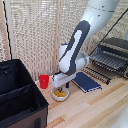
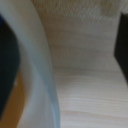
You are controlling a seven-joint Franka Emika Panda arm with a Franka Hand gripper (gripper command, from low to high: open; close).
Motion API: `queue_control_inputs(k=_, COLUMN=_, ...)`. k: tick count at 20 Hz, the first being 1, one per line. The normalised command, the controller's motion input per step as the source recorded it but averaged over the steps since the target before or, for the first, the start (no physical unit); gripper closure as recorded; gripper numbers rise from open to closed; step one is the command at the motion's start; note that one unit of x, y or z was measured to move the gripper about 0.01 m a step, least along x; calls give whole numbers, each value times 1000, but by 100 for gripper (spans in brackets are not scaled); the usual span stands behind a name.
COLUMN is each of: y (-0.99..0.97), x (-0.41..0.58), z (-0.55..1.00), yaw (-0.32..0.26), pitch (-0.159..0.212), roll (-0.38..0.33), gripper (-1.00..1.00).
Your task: Gently stretch your hand towards the oven tray's handle, obtaining a firm grip, and draw it cautiously out of the oven. Transition your grip to the hot dog bowl, gingerly seizing the edge, and elevate it from the surface. Hover the bowl over the tray, delicately lower it, and temper your grip, establishing the bowl's equilibrium.
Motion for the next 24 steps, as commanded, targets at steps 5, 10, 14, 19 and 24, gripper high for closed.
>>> queue_control_inputs(k=5, y=38, x=-1, z=-27, yaw=-6, pitch=59, roll=-7, gripper=100)
queue_control_inputs(k=10, y=95, x=55, z=-10, yaw=11, pitch=-6, roll=-3, gripper=100)
queue_control_inputs(k=14, y=0, x=39, z=254, yaw=-27, pitch=-33, roll=17, gripper=100)
queue_control_inputs(k=19, y=-11, x=15, z=650, yaw=-48, pitch=-4, roll=86, gripper=100)
queue_control_inputs(k=24, y=-2, x=172, z=725, yaw=-56, pitch=0, roll=100, gripper=100)
